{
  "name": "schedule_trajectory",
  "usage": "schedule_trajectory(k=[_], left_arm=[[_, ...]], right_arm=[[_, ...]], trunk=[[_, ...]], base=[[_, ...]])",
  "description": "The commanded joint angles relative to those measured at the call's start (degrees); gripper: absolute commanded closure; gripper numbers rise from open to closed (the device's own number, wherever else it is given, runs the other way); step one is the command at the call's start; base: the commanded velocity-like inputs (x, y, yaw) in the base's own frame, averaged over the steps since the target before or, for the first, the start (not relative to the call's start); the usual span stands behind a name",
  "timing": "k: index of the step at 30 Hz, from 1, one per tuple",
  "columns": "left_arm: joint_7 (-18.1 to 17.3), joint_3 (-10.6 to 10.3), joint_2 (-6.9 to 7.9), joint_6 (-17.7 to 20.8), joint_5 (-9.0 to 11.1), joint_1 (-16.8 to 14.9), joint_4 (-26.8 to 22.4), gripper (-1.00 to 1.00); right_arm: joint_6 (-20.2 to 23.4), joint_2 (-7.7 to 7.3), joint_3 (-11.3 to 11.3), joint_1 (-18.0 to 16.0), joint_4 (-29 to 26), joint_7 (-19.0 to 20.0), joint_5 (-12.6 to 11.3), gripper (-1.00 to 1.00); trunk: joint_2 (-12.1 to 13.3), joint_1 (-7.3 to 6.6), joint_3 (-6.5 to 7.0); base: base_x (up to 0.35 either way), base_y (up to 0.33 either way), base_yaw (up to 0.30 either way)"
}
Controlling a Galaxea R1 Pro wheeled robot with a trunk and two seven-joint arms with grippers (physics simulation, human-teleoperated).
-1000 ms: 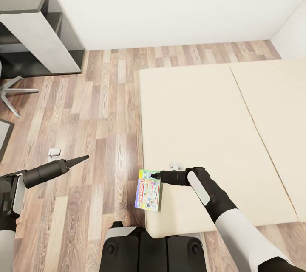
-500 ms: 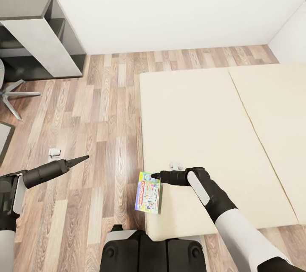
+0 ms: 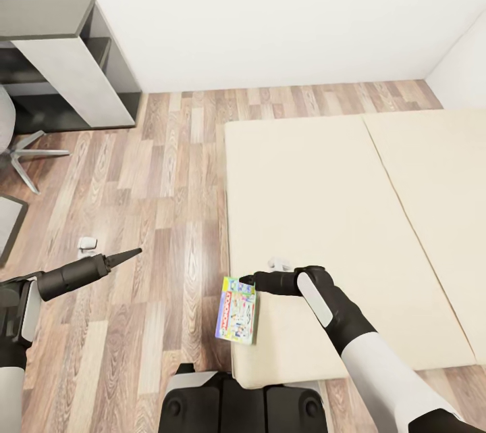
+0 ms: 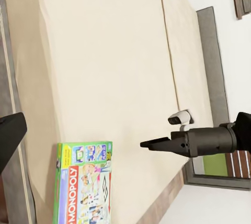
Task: Put all the toys in the child's room - the three board games (two on the bed and one on the table), the two jigsaw puzzles on the table, and the tennis ball on the table - inside the toy box on the table in the child's room.
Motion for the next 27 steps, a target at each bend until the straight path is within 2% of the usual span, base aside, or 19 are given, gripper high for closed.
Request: schedule_trajectory(k=[1, 15, 20, 24, 27], left_arm=[[-0.2, 0.0, 0.01, 0.6, 0.1, 0.0, 0.0, -1.0], [-0.2, -0.1, 0.01, 0.6, 0.2, 0.0, 0.0, -1.0], [-0.3, 0.5, 0.33, 0.5, 0.2, 0.0, 0.0, -1.0], [-0.4, 0.7, 0.61, 0.4, 0.2, 0.0, 0.1, -1.0], [-0.4, 0.8, 0.74, 0.4, 0.3, 0.0, 0.0, -1.0]], right_arm=[[0.2, 0.0, 0.0, 0.0, 0.0, 0.3, 0.3, -1.0], [0.1, 0.02, -0.3, 0.0, 0.0, 0.3, 0.4, -1.0], [0.0, 0.07, -0.5, 0.0, 0.0, 0.3, 0.4, -1.0], [0.0, -0.1, -1.5, 0.0, 0.0, 0.3, 0.4, -1.0], [0.0, -0.3, -4.0, 0.0, -0.1, 0.4, 0.4, -1.0]], trunk=[[-0.1, 0.04, 0.03], [-0.1, 0.04, 1.31], [-0.1, 0.04, 1.74], [-0.1, 0.04, 2.09], [-0.1, 0.04, 2.36]], base=[[0.0, 0.0, 0.067], [0.0, 0.0, 0.068], [0.0, 0.0, 0.068], [0.0, 0.0, 0.068], [0.0, 0.0, 0.052]])
